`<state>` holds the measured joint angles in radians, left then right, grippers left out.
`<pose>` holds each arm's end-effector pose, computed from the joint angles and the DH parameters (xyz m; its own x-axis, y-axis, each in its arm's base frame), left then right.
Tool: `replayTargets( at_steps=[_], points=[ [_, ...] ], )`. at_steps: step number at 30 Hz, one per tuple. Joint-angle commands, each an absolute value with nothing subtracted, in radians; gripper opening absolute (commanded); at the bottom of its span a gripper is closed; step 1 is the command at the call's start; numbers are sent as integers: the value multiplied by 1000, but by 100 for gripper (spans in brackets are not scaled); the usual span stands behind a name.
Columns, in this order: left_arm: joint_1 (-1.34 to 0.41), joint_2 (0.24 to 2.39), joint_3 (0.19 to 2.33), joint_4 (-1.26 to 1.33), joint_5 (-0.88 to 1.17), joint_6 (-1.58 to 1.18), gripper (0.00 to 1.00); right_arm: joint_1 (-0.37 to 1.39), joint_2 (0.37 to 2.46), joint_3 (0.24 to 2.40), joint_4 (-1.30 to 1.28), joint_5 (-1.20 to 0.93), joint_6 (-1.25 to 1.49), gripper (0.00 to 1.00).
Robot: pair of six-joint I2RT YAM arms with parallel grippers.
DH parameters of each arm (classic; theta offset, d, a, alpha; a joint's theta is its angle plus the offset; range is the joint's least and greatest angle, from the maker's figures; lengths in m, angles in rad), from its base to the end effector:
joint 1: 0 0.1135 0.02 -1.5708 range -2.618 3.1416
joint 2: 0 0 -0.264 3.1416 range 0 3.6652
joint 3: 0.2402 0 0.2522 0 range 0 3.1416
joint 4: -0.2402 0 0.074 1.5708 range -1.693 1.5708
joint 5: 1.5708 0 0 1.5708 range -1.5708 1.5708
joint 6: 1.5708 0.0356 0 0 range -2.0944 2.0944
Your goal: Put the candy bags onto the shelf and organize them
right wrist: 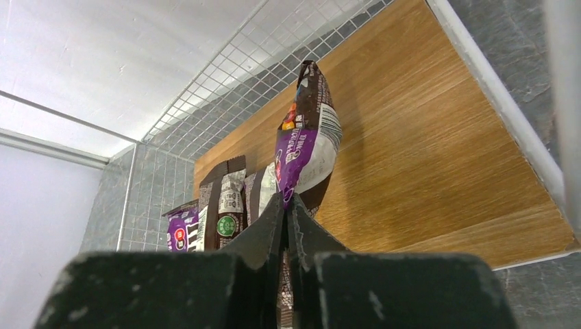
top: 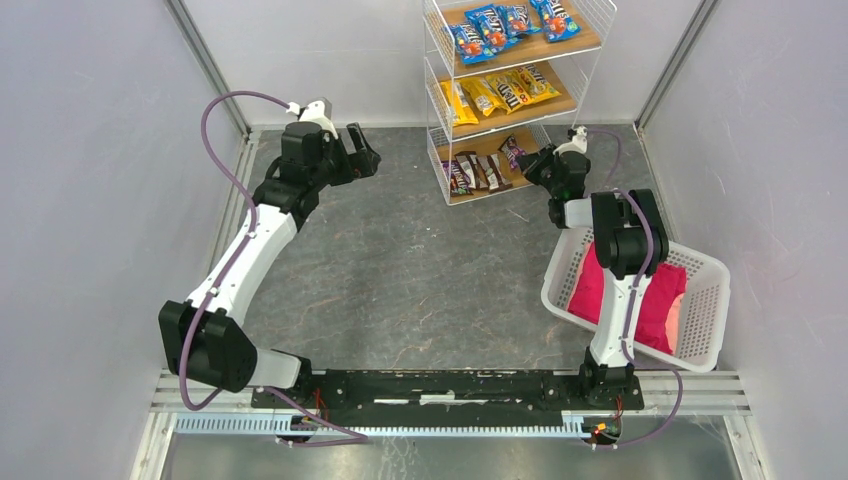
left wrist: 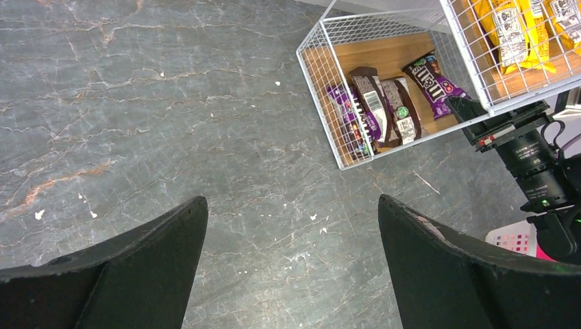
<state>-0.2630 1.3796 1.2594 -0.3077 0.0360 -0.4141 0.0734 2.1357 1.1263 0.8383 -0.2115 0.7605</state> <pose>0.3086 -0.0844 0.3574 -0.4841 -0.2861 -0.8269 0.1056 0.9190 -0.3798 0.4480 0.0404 0.1425 -0.3146 0.6526 -0.6893 -0.0844 0.7041 0.7051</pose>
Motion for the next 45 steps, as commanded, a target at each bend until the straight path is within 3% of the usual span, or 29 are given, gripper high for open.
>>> replayTargets(
  at_steps=[1, 3, 12, 18, 26, 34, 40, 45],
  points=[
    [-256, 1373, 1290, -290, 45, -407, 100, 68, 2128, 1166, 805, -193, 735, 11],
    [-256, 1371, 1290, -288, 45, -407, 100, 64, 2116, 1185, 737, -201, 720, 22],
    [-256, 1340, 1283, -287, 3, -382, 100, 62, 1805, 1074, 406, -86, 564, 50],
    [-256, 1320, 1279, -285, -46, -364, 100, 70, 1491, 923, 226, -131, 490, 56],
    [-258, 1164, 1436, -398, 95, -424, 100, 194, 962, 786, 7, -297, 393, 70],
    [-258, 944, 1670, -490, 161, -507, 100, 194, 624, 1088, -302, -324, 251, 98],
    [-258, 839, 1776, -476, 159, -523, 100, 194, 587, 1399, -461, -129, 185, 98],
    [-258, 796, 1846, -452, 156, -514, 100, 194, 562, 1526, -494, -23, 151, 98]
  ],
)
